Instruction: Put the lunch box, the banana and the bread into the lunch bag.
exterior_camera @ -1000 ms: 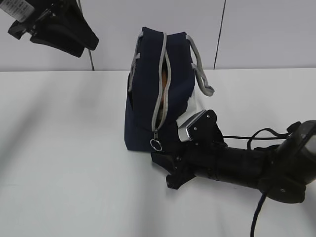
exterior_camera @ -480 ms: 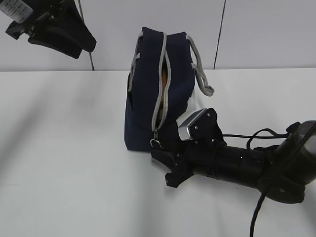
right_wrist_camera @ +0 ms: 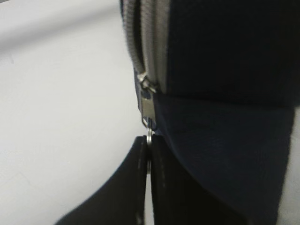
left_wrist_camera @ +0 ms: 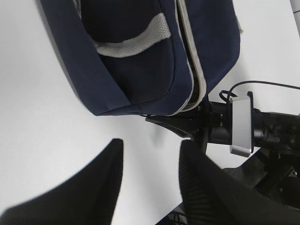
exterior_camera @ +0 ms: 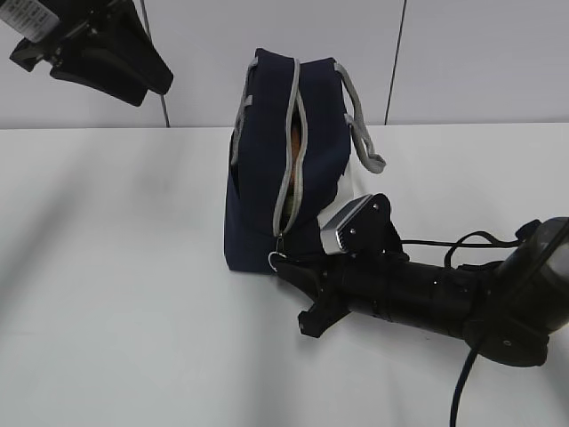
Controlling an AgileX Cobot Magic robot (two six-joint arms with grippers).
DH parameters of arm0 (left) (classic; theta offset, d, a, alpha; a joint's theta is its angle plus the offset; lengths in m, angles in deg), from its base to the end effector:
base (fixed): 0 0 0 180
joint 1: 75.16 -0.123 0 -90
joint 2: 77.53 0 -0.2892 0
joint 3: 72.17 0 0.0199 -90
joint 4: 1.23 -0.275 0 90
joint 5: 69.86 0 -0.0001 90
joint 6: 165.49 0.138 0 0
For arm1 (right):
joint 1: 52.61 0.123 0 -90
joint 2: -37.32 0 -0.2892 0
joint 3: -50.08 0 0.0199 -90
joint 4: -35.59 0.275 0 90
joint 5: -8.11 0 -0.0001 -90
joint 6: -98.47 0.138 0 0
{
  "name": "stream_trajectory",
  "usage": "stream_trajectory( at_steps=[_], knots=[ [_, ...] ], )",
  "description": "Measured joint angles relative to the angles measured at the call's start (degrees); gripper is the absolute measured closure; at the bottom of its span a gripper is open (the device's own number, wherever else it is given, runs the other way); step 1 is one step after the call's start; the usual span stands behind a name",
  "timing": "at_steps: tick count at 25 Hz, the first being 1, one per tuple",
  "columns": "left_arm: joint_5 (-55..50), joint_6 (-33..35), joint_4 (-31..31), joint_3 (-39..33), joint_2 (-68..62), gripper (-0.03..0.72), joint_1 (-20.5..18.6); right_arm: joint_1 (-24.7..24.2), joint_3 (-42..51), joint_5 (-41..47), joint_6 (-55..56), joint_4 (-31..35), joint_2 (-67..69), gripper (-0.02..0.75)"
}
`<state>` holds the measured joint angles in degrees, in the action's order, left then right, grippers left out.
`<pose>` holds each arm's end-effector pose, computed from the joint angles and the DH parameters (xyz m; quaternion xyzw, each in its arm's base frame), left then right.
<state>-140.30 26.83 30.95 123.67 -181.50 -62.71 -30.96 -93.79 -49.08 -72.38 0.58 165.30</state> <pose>0.3695 -0.1525 0.3240 0.1609 0.9312 -0.2741 0.1783 0.3326 0.2036 0.0459 -0.3632 0.7310 0.2531 0.5193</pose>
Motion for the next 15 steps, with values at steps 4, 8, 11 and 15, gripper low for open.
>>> stream_trajectory(
  at_steps=[4,8,11,15],
  knots=[
    [0.0,0.0,0.0,0.0,0.0,0.391,0.0,0.0,0.0,-0.1,-0.2,0.0,0.0,0.754],
    [0.0,0.0,0.0,0.0,0.0,0.391,0.0,0.0,0.7,0.1,-0.3,1.0,-2.7,0.754],
    [0.0,0.0,0.0,0.0,0.0,0.391,0.0,0.0,0.8,1.1,-0.4,-0.6,-4.5,0.754],
    [0.0,0.0,0.0,0.0,0.0,0.391,0.0,0.0,0.8,1.6,-0.4,-2.1,-5.0,0.754]
  ],
)
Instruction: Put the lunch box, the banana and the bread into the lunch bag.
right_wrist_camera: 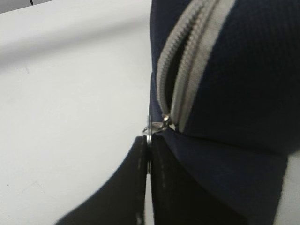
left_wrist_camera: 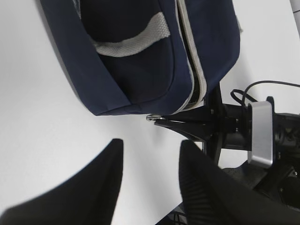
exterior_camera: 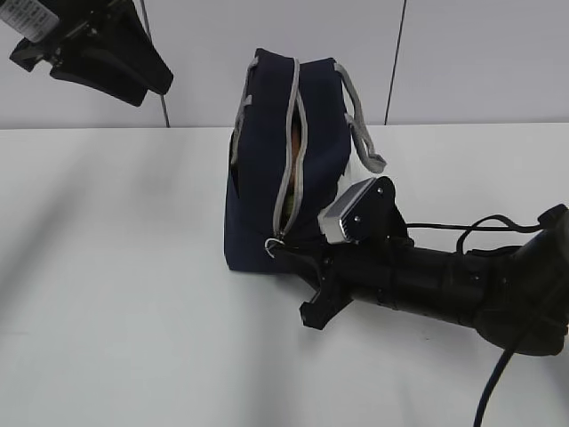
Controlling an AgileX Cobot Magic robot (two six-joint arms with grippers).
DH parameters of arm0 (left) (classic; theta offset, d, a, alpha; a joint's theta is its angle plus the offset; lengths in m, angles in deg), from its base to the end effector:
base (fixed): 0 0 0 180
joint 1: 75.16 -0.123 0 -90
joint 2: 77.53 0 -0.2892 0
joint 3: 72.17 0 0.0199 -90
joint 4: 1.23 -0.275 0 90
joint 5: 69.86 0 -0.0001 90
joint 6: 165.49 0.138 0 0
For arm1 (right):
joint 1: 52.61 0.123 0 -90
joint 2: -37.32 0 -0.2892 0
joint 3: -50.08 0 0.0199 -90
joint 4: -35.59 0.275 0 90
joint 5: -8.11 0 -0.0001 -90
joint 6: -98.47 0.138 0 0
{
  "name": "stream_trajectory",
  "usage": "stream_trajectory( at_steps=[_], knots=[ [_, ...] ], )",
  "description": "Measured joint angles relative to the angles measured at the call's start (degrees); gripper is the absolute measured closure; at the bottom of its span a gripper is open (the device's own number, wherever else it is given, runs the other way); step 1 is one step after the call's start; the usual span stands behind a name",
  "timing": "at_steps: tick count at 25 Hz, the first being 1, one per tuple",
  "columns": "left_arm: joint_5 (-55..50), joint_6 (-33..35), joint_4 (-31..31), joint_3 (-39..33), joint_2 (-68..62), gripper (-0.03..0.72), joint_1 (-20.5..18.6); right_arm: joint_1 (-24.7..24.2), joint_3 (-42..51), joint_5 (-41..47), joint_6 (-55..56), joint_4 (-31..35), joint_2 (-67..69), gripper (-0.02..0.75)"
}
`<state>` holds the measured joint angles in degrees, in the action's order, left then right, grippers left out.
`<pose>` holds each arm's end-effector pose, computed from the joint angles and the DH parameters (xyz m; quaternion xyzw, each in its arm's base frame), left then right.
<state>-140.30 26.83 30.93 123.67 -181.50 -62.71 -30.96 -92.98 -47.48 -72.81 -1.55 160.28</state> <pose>0.3695 -0.1525 0.3240 0.1609 0.9313 -0.2739 0.1783 0.3302 0.2050 0.0721 -0.3857 0.7096 0.2460 0.5359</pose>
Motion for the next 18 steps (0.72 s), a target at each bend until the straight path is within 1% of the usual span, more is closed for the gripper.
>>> stream_trajectory(
  at_steps=[7,11,18],
  knots=[
    [0.0,0.0,0.0,0.0,0.0,0.391,0.0,0.0,1.7,0.7,0.0,-0.5,-3.5,0.754],
    [0.0,0.0,0.0,0.0,0.0,0.391,0.0,0.0,2.3,0.9,0.4,-2.6,-5.6,0.754],
    [0.2,0.0,0.0,0.0,0.0,0.391,0.0,0.0,2.4,1.7,4.4,-4.2,-8.6,0.754]
  ],
)
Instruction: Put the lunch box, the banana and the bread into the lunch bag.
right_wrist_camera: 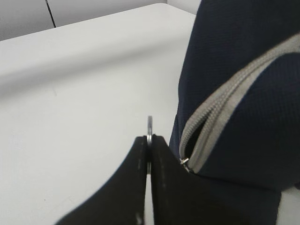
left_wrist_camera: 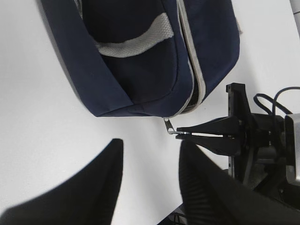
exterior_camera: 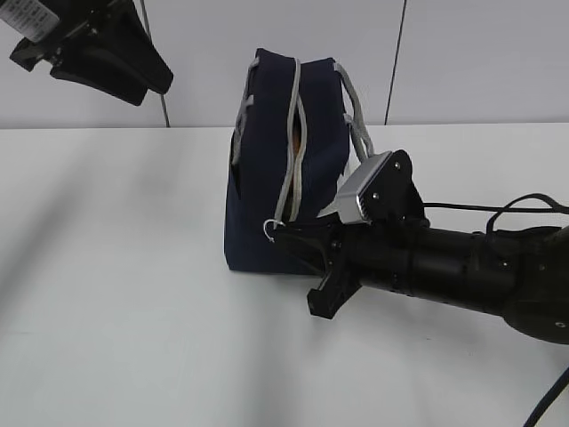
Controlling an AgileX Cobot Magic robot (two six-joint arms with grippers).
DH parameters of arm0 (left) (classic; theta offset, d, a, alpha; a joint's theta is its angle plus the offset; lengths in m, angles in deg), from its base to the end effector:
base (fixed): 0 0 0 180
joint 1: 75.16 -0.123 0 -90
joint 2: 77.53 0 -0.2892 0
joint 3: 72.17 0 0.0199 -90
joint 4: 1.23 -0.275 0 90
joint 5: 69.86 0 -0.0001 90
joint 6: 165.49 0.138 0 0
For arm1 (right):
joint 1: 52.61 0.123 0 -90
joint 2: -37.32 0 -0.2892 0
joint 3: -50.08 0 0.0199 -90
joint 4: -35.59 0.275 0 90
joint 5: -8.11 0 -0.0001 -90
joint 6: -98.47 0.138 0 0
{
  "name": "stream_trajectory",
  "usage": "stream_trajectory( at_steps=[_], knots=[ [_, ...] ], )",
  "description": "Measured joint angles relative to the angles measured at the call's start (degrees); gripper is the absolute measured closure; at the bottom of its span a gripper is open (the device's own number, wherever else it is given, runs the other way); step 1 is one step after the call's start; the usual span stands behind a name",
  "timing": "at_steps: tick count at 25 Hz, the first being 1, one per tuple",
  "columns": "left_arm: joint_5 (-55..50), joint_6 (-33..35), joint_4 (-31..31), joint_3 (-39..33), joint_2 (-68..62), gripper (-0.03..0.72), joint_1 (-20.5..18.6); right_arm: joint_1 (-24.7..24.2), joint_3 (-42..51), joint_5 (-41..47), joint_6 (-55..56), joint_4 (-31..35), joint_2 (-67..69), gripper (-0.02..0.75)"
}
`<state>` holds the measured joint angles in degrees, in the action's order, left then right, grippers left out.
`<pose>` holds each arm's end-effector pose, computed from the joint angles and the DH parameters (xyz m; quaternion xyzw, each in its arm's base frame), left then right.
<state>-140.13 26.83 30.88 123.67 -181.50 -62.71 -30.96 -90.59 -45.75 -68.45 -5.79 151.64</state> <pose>0.3699 -0.1524 0.3240 0.1605 0.9312 -0.2734 0.1798 0.3168 0.2050 0.1130 -0.3957 0.6879 0.2600 0.5501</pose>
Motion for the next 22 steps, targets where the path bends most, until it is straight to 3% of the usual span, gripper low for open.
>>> stream_trajectory(
  at_steps=[22],
  knots=[
    [0.3,0.6,0.0,0.0,0.0,0.391,0.0,0.0,-4.5,6.7,7.8,-2.2,-5.3,0.754]
  ],
)
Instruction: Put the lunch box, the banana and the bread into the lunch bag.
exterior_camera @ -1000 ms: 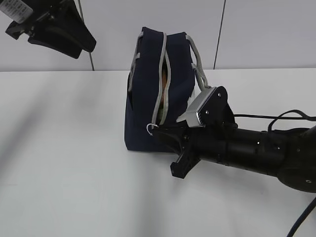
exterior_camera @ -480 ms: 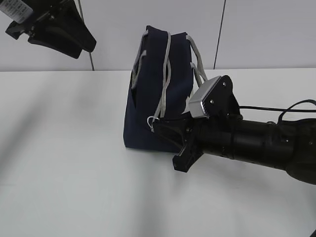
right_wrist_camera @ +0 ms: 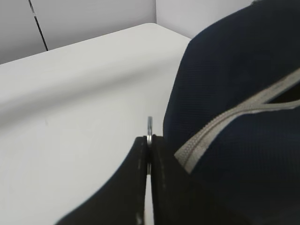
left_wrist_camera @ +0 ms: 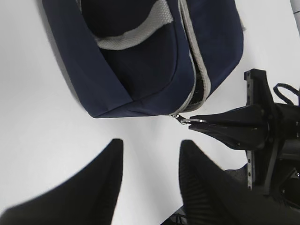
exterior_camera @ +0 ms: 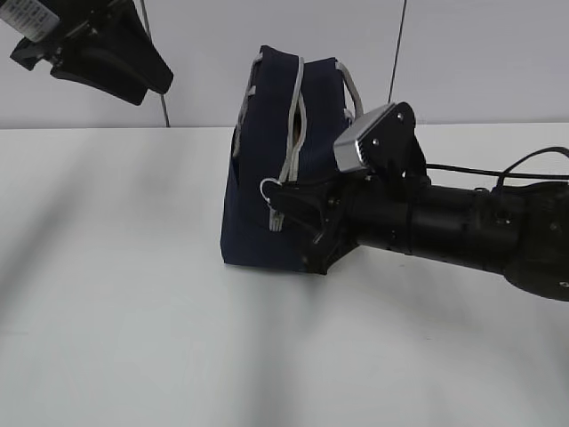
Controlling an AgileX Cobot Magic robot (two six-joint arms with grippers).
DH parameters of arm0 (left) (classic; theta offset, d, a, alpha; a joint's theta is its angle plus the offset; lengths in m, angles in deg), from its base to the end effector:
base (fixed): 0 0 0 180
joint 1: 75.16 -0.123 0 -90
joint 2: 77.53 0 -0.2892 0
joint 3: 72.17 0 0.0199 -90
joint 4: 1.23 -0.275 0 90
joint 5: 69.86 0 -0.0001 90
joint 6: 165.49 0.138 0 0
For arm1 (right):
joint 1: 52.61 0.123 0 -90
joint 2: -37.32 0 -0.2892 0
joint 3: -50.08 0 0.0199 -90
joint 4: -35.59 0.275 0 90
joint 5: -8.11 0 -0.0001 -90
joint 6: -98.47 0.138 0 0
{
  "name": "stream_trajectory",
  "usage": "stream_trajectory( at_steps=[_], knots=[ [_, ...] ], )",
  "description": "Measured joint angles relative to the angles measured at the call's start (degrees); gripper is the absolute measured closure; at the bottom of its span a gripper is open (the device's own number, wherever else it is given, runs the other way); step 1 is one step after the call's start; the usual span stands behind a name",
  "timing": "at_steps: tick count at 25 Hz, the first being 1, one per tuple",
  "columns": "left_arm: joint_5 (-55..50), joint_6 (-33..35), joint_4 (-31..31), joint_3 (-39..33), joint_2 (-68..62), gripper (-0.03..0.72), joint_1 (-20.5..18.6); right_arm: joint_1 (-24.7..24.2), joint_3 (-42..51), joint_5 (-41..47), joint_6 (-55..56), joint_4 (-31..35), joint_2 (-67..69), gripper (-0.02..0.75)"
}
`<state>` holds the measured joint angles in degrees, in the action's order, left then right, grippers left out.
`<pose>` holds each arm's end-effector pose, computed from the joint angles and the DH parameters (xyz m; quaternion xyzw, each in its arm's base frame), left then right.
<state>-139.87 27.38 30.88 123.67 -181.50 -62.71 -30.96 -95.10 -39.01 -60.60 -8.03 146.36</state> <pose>0.3705 -0.1524 0.3242 0.1643 0.9302 -0.2724 0.1832 0.3341 0.2076 0.1533 -0.3742 0.6916 0.2571 0.5618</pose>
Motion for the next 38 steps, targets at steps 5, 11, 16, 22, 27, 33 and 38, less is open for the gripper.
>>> stream_trajectory(
  at_steps=[5,11,16,22,27,33,38],
  knots=[
    [0.3,0.1,0.0,0.0,0.0,0.391,0.0,0.0,-2.2,4.8,5.6,-3.9,-1.4,0.754],
    [0.8,0.1,0.0,0.0,0.0,0.391,0.0,-1.0,-5.0,6.0,12.7,-10.1,-2.1,0.754],
    [1.1,0.2,0.0,0.0,0.0,0.391,0.0,-2.7,-6.1,6.0,14.6,-12.8,-2.1,0.754],
    [1.5,1.1,0.0,0.0,0.0,0.391,0.0,-3.4,-7.4,4.9,16.5,-13.7,-2.1,0.754],
    [2.2,1.4,0.0,0.0,0.0,0.391,0.0,-3.4,-7.6,3.9,17.5,-14.6,-2.2,0.754],
    [2.3,2.9,0.0,0.0,0.0,0.391,0.0,-3.4,-8.8,3.9,19.9,-16.0,-3.2,0.754],
    [2.5,4.4,0.0,0.0,0.0,0.391,0.0,-3.8,-11.2,4.1,25.9,-21.8,-3.3,0.754]
  ],
)
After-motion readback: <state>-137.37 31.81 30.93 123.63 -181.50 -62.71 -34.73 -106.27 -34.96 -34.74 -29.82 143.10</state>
